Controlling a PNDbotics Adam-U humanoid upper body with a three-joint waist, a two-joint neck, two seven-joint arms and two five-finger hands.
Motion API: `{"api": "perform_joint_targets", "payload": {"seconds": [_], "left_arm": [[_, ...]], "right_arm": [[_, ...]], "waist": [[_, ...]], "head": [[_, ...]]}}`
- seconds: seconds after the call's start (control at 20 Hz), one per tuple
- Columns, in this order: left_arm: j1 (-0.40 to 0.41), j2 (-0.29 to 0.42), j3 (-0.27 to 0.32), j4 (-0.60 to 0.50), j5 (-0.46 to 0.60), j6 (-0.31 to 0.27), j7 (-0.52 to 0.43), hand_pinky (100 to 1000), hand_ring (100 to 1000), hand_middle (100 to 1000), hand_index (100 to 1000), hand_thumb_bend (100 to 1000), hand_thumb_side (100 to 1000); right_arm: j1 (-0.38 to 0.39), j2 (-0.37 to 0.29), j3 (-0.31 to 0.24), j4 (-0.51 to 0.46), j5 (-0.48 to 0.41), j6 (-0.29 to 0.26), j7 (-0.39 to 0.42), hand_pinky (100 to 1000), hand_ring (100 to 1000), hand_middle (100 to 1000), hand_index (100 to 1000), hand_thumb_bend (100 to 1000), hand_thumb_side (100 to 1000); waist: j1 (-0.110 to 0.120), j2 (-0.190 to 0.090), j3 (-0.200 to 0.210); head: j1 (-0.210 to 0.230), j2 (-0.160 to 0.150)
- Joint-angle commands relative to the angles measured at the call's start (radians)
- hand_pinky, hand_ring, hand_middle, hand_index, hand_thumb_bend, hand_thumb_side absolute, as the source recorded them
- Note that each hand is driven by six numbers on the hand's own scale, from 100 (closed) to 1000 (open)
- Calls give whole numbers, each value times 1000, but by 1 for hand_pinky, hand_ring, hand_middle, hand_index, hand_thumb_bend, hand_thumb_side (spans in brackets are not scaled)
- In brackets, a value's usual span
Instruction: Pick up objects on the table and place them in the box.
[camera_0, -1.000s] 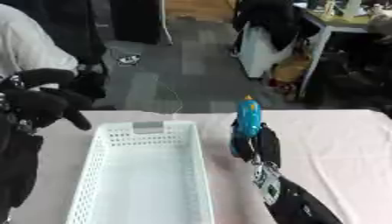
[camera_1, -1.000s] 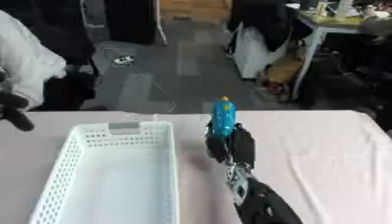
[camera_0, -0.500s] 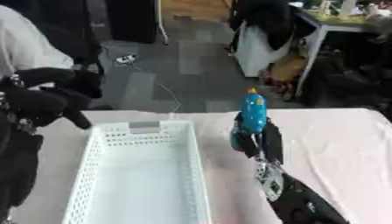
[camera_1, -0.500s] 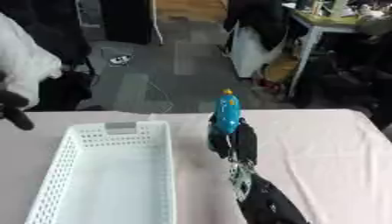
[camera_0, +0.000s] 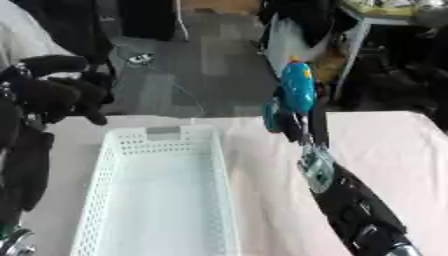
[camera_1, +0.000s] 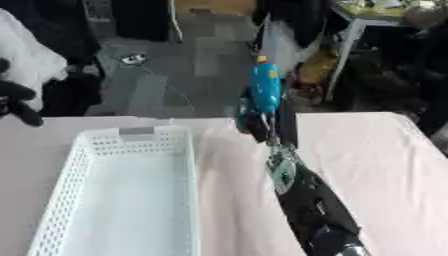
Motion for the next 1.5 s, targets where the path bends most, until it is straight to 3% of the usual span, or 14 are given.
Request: {"api": "perform_joint_targets", "payload": {"seconds": [0.05, 0.15, 0.6, 0.95, 1.5], "left_arm": [[-3, 23, 12, -15, -8, 0, 6, 474, 613, 742, 668, 179, 825], [0, 25, 14, -15, -11, 0, 8, 475, 614, 742, 668, 179, 825], [-4, 21, 17, -15, -14, -2, 18, 482, 616, 742, 668, 182, 825], [-11, 18, 16, -15, -9, -4, 18, 486, 618, 742, 668, 183, 825], [-23, 10, 17, -15, -3, -10, 27, 495, 621, 742, 667, 185, 824]], "right_arm": [[-3, -44, 37, -112, -80, -48, 53, 100, 100, 100, 138, 100, 971], [6, -57, 64, -163, -136, -71, 85, 100, 100, 100, 138, 100, 999], [40, -73, 184, -360, -342, -158, 193, 100, 100, 100, 138, 100, 975], [42, -46, 252, -457, -479, -161, 302, 100, 100, 100, 138, 100, 980], [40, 42, 317, -514, -592, -148, 442, 100, 100, 100, 137, 100, 976]], "waist": [[5, -24, -5], [6, -26, -7], [3, -30, -5], [0, -35, 3], [-2, -33, 18]], "head": [[11, 15], [13, 22], [15, 51], [21, 63], [18, 56]]}}
